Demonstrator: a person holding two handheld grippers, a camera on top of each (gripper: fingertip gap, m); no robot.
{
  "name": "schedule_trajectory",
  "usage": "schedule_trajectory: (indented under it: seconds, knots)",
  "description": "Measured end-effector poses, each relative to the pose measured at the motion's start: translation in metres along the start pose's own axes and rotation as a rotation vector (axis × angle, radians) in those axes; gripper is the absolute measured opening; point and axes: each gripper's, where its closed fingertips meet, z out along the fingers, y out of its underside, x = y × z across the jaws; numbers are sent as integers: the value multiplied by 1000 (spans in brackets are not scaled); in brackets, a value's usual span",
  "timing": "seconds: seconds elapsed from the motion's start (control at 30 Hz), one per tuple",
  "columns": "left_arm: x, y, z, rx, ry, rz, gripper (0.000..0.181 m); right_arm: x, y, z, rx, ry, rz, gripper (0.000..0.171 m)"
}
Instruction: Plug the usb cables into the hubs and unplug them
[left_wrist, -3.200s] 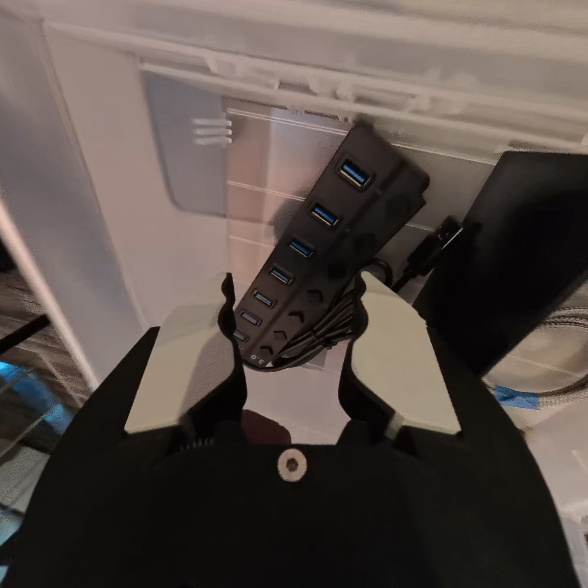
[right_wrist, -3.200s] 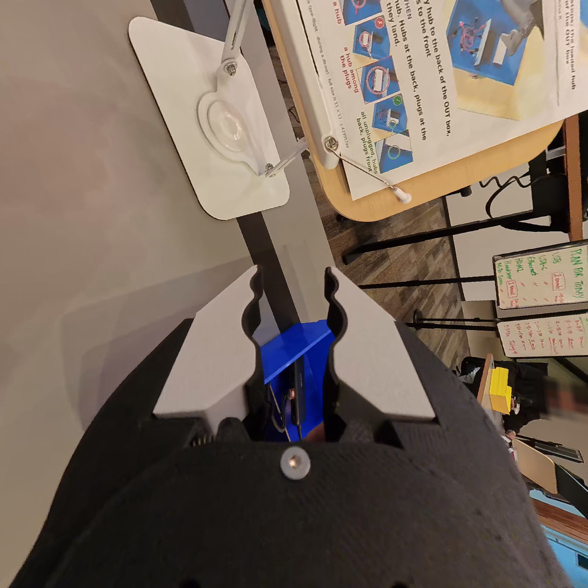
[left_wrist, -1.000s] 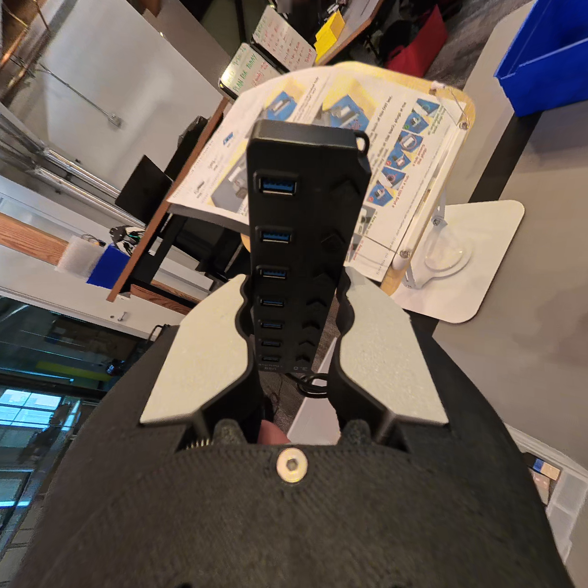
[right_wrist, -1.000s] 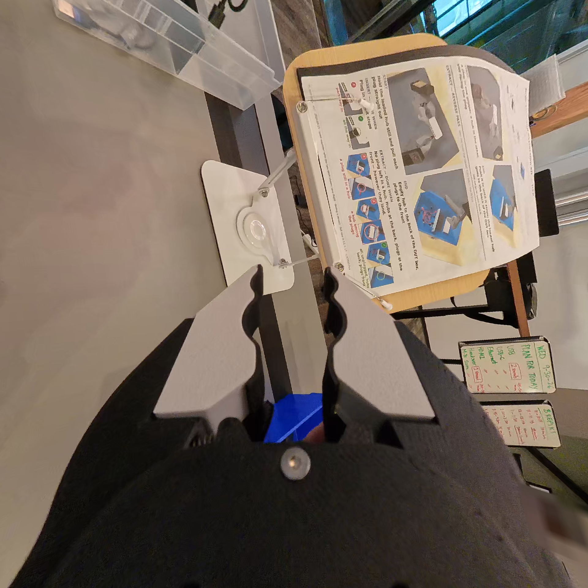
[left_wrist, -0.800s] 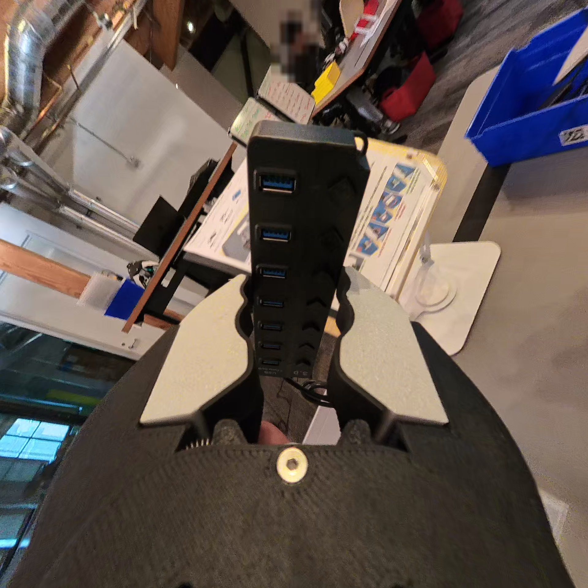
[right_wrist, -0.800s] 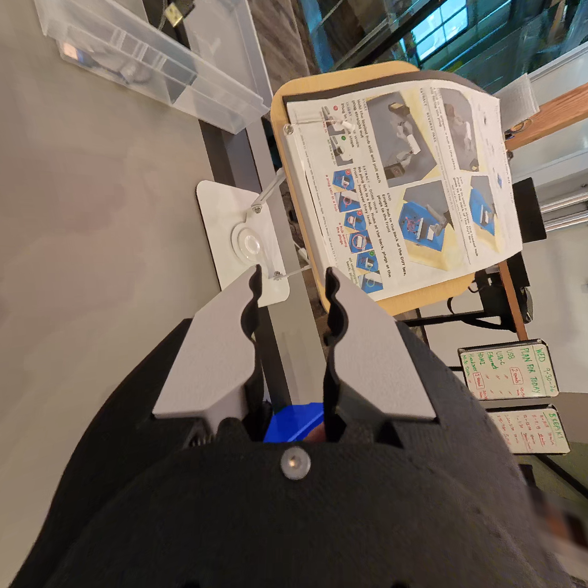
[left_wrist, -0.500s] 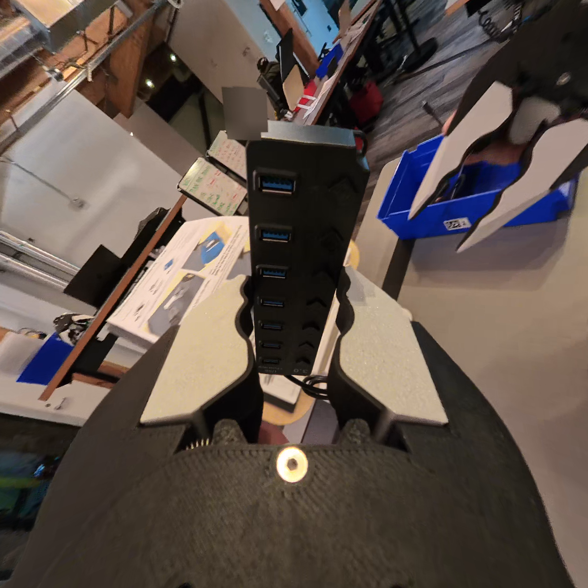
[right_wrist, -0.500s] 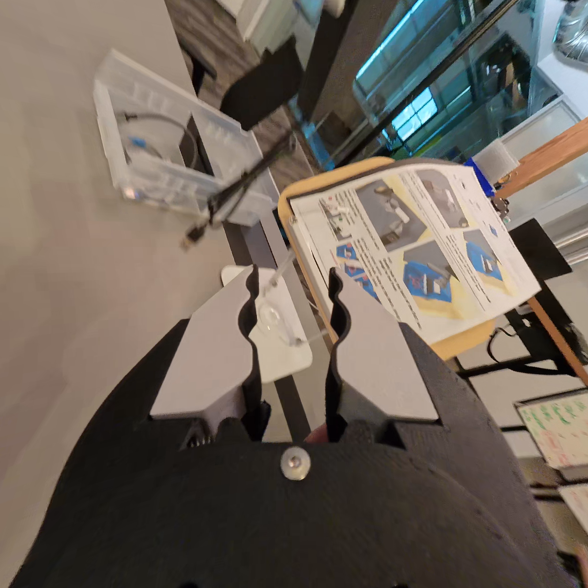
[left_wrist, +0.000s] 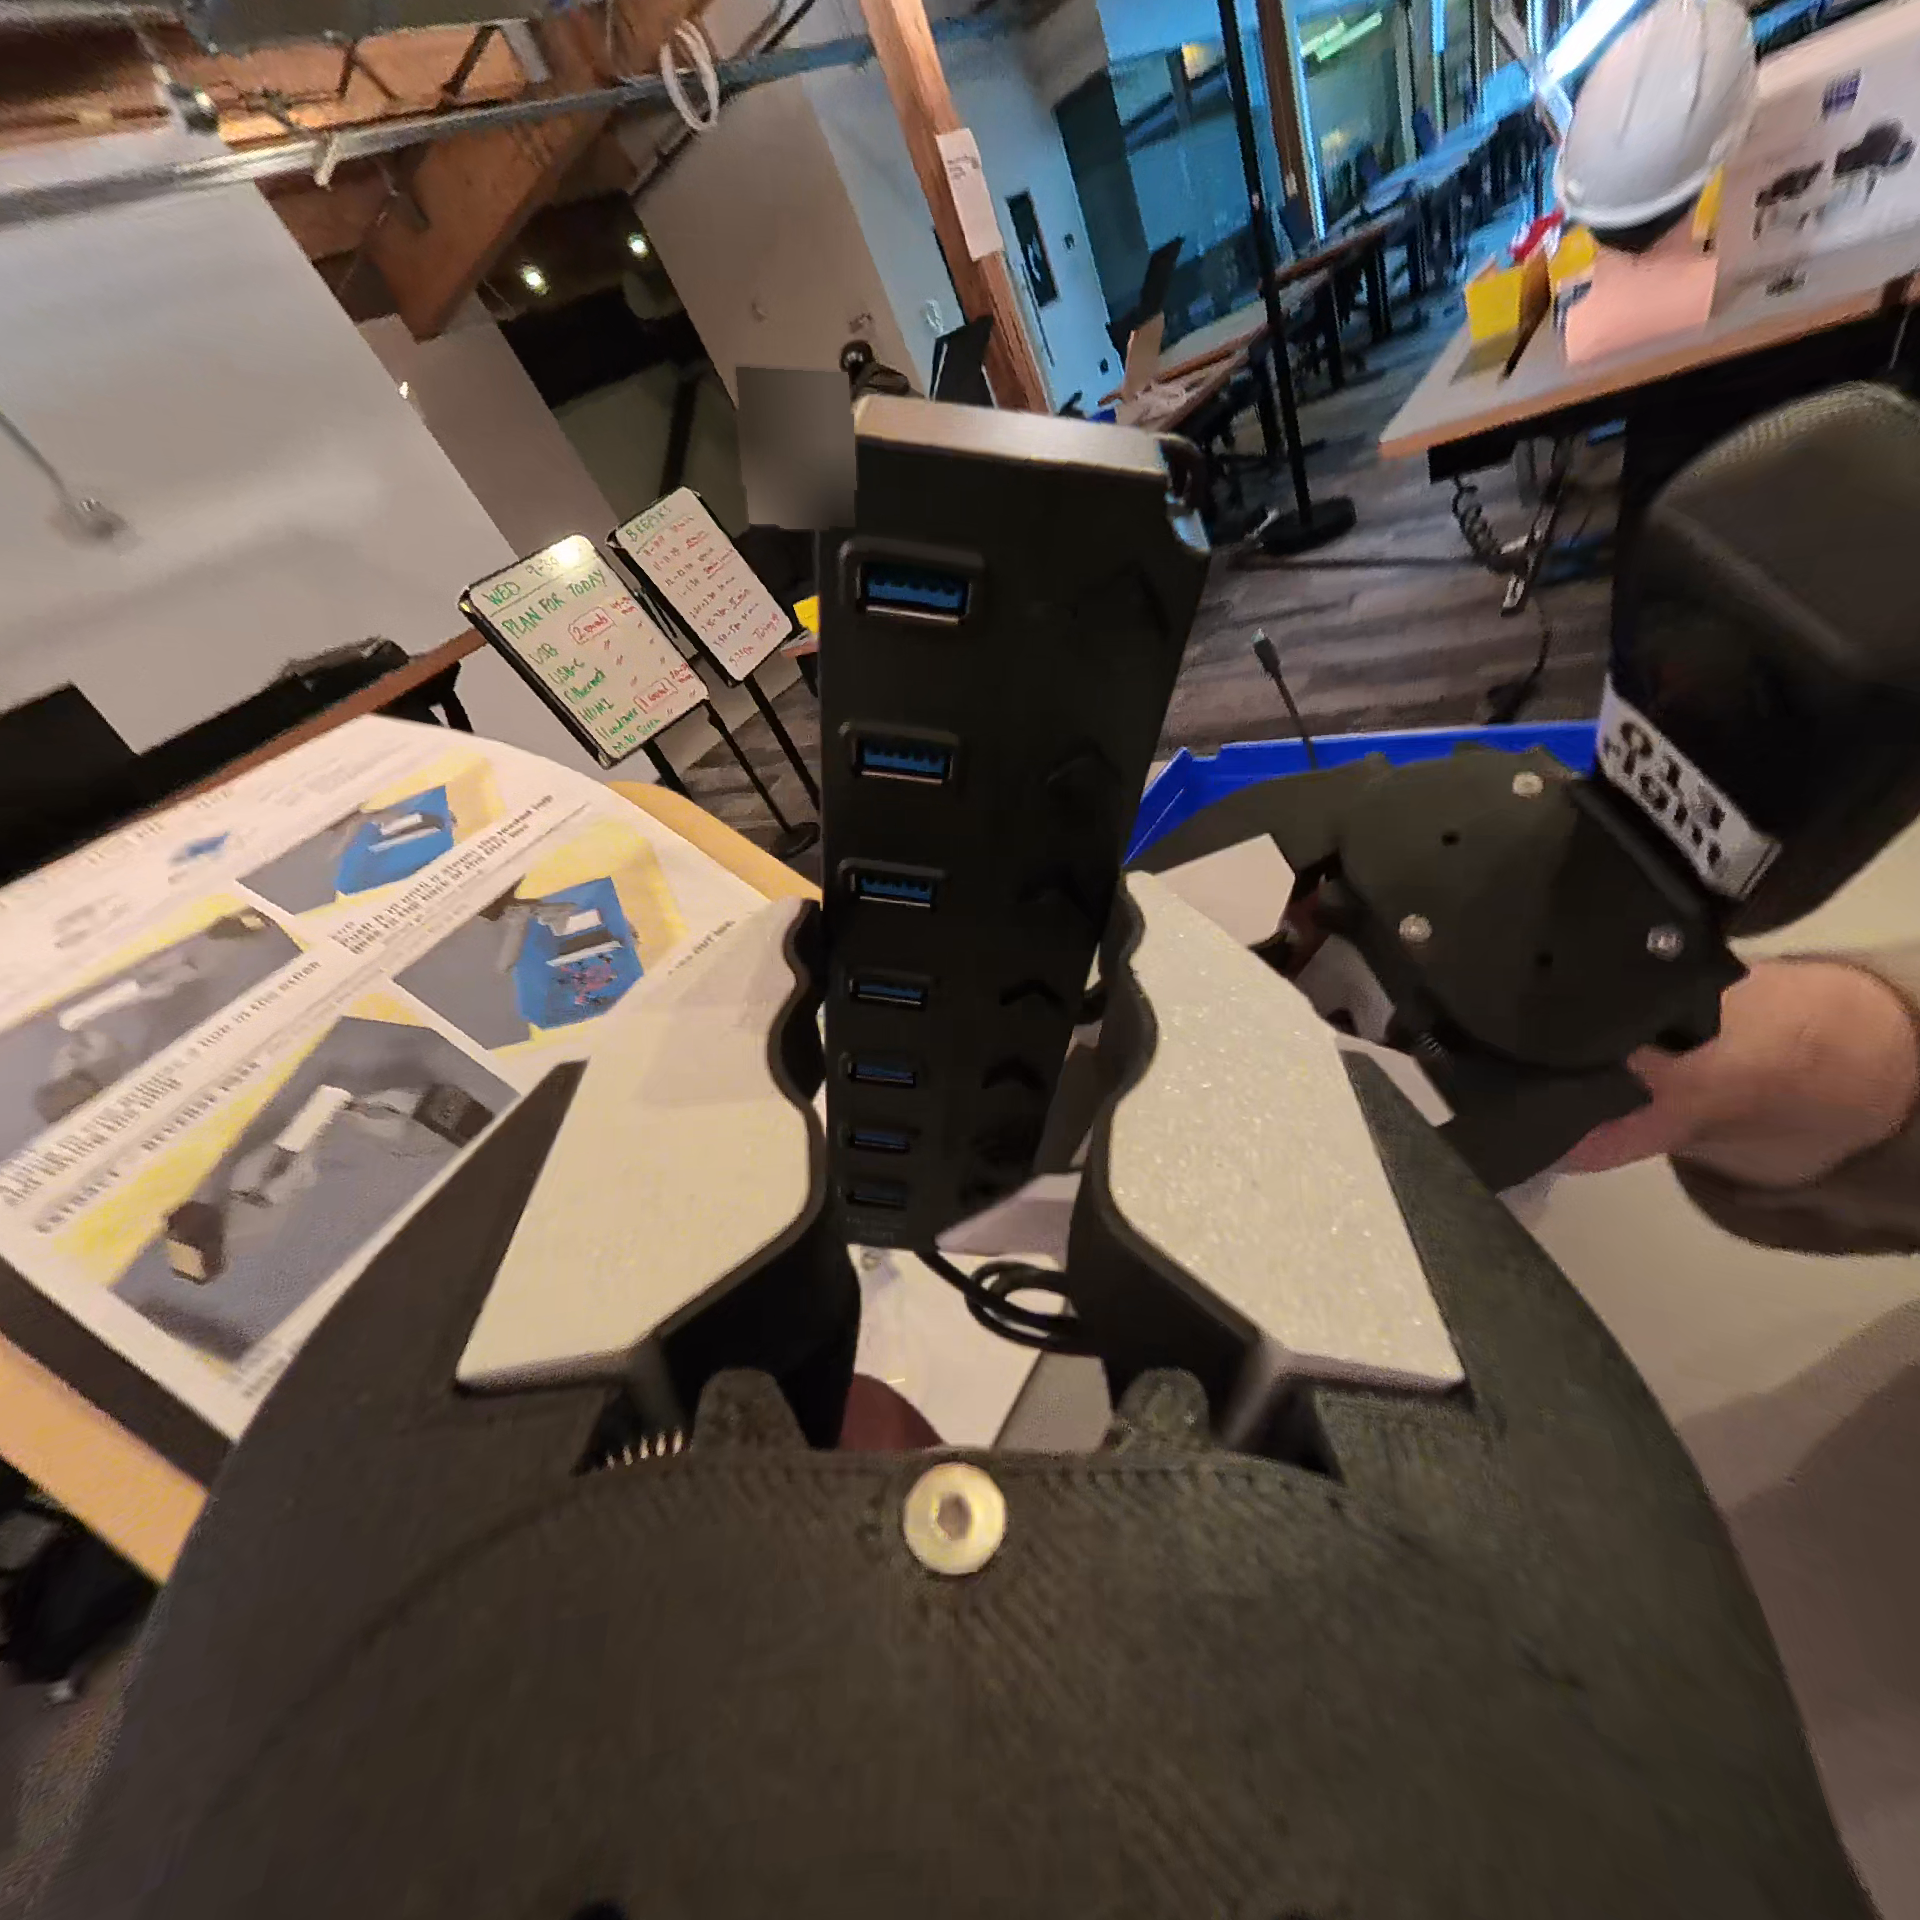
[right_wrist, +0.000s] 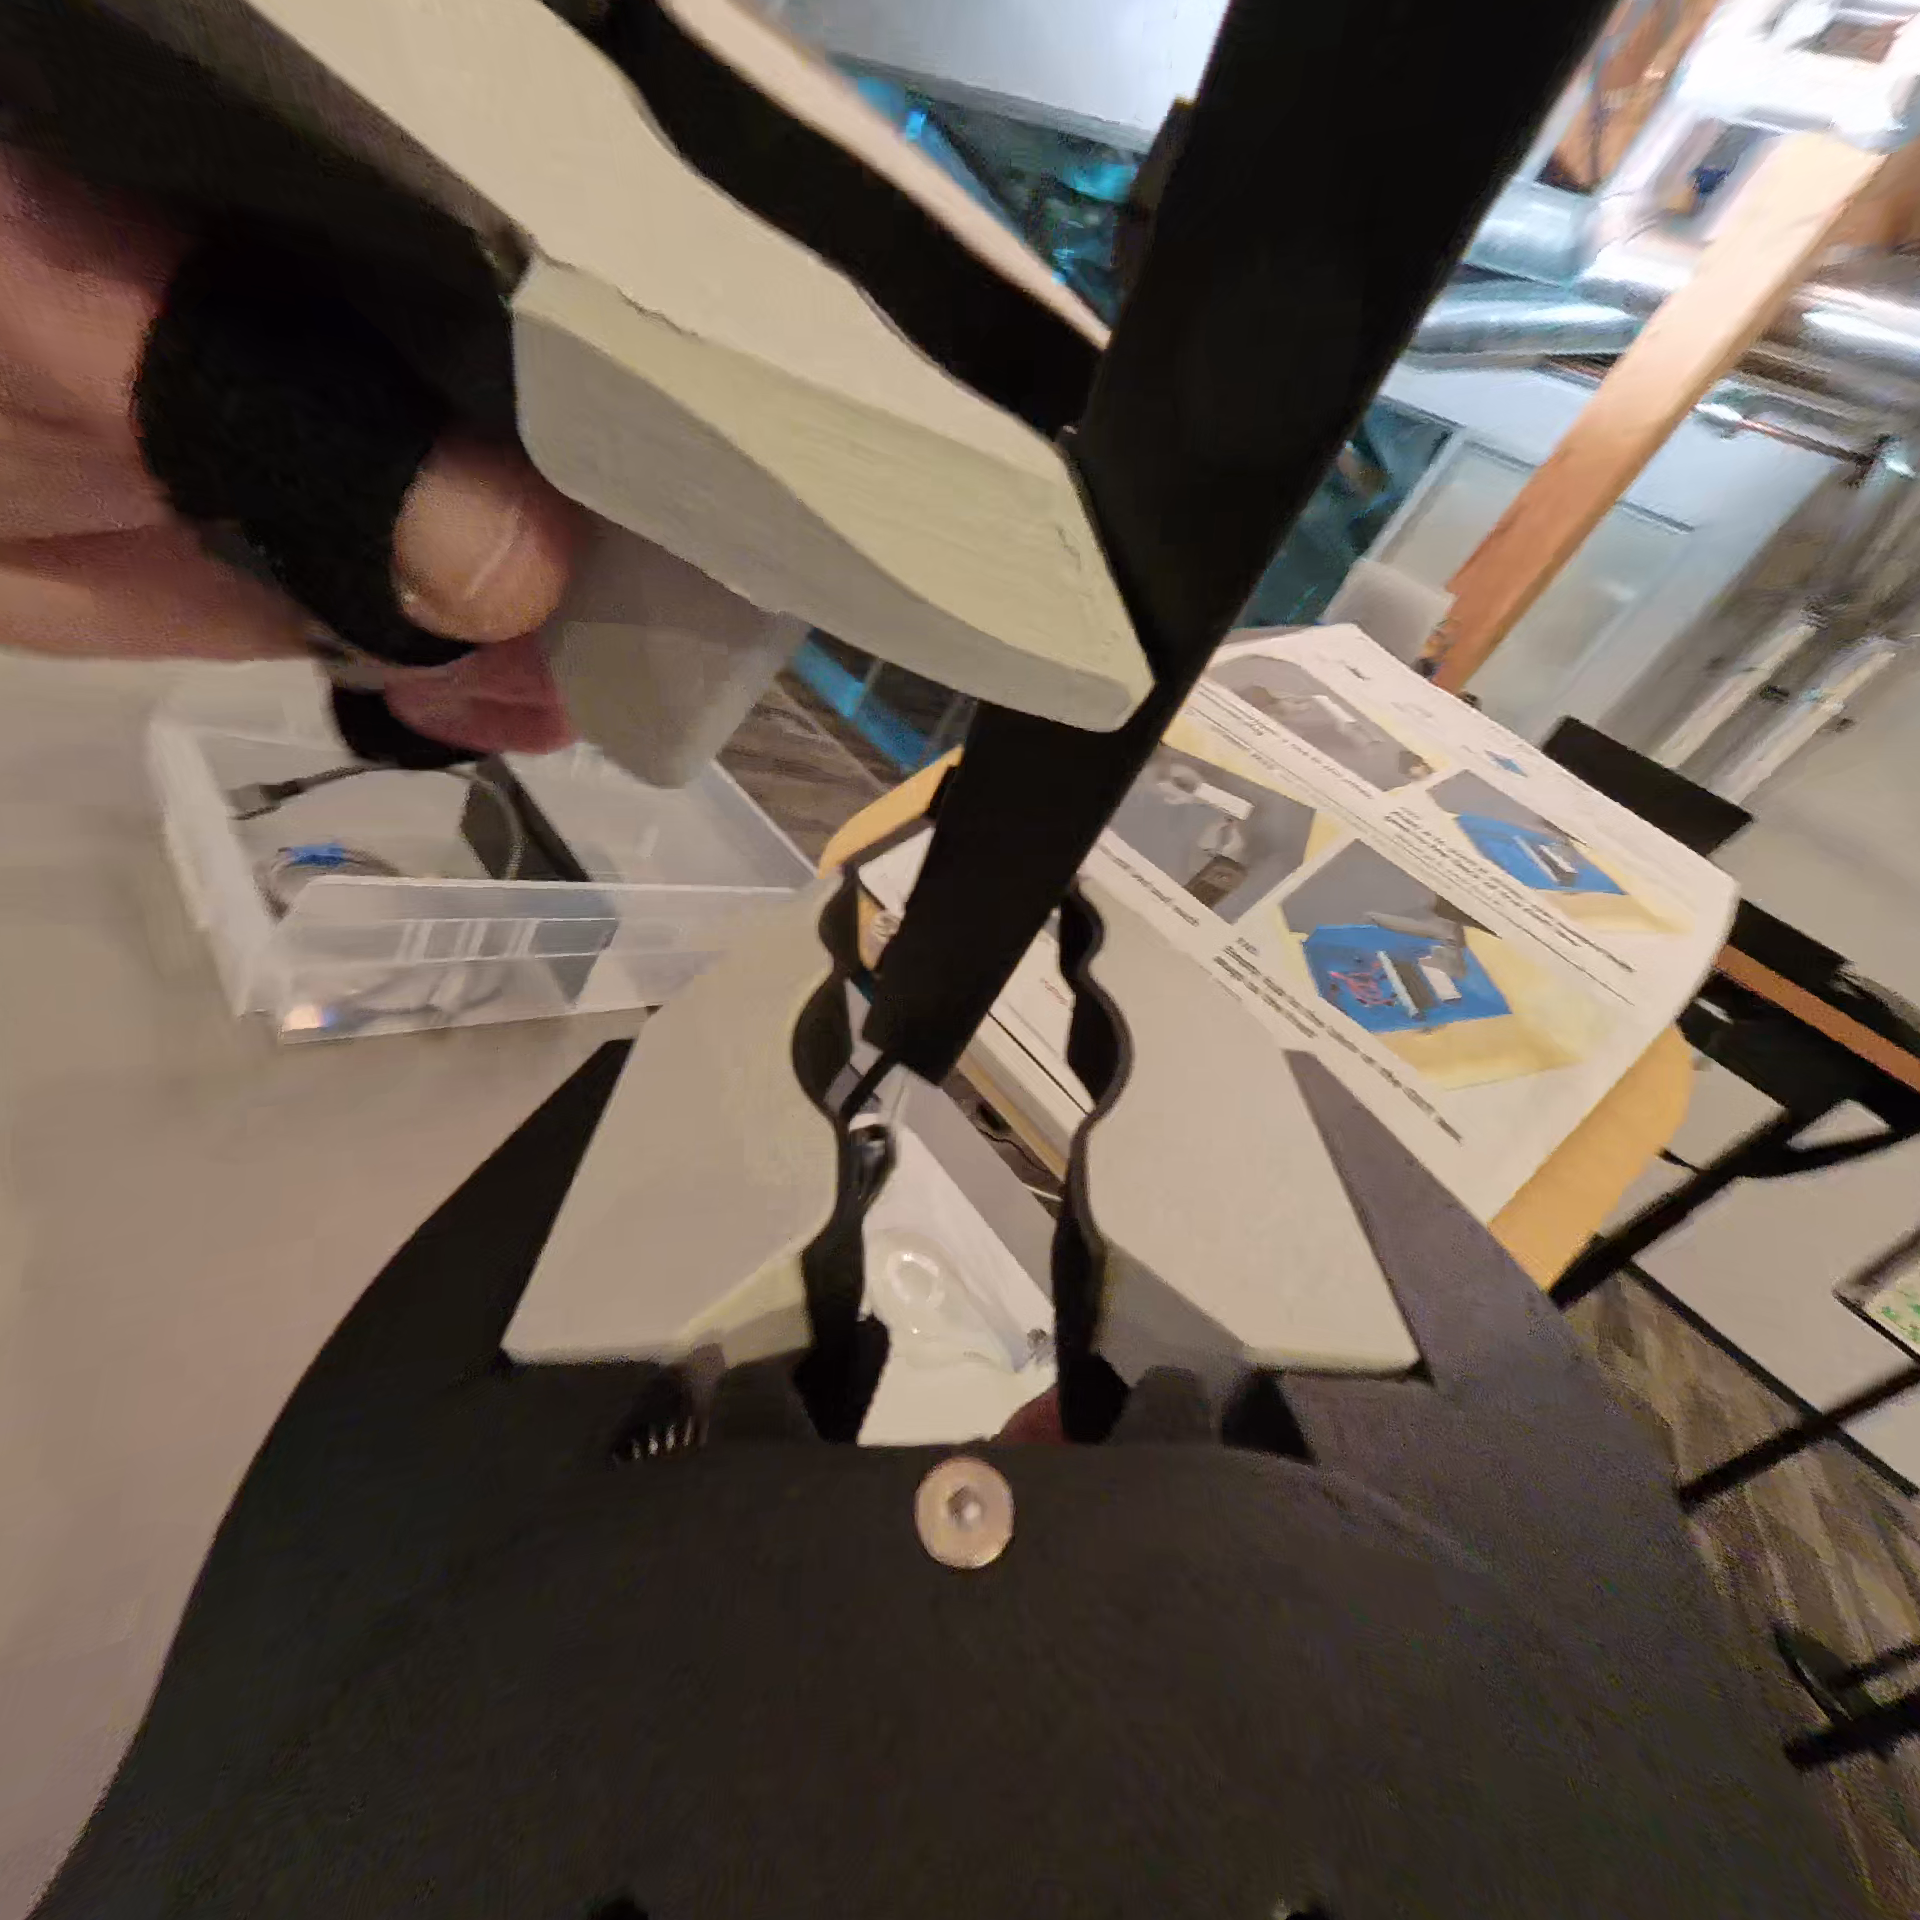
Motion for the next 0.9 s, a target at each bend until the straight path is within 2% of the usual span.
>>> schedule_trajectory:
  seconds: [0.03,0.17,0.27,0.37,0.57,0.67,0.77,0.9]
  knots:
    - [0,3,2,1,-7,-29,51,1,3,1,-9,14,-3,29]
    - [-1,9,-3,44,-19,-103,51,0,8,-1,-14,-28,-7,28]
    - [-5,12,-15,89,-46,-130,48,-6,7,-6,-27,-131,21,22]
    - [-3,19,-26,108,-33,-111,52,-27,14,-12,-78,-310,37,20]
    - [-13,40,-48,151,-58,-140,75,-58,26,-19,-128,-518,87,20]
    - [-12,54,-51,163,-1,-194,85,-75,34,-22,-138,-627,136,20]
    - [-6,61,-55,221,88,-269,79,-91,44,-27,-169,-741,187,20]
    - [6,75,-51,190,203,-305,69,-106,56,-34,-184,-869,271,20]
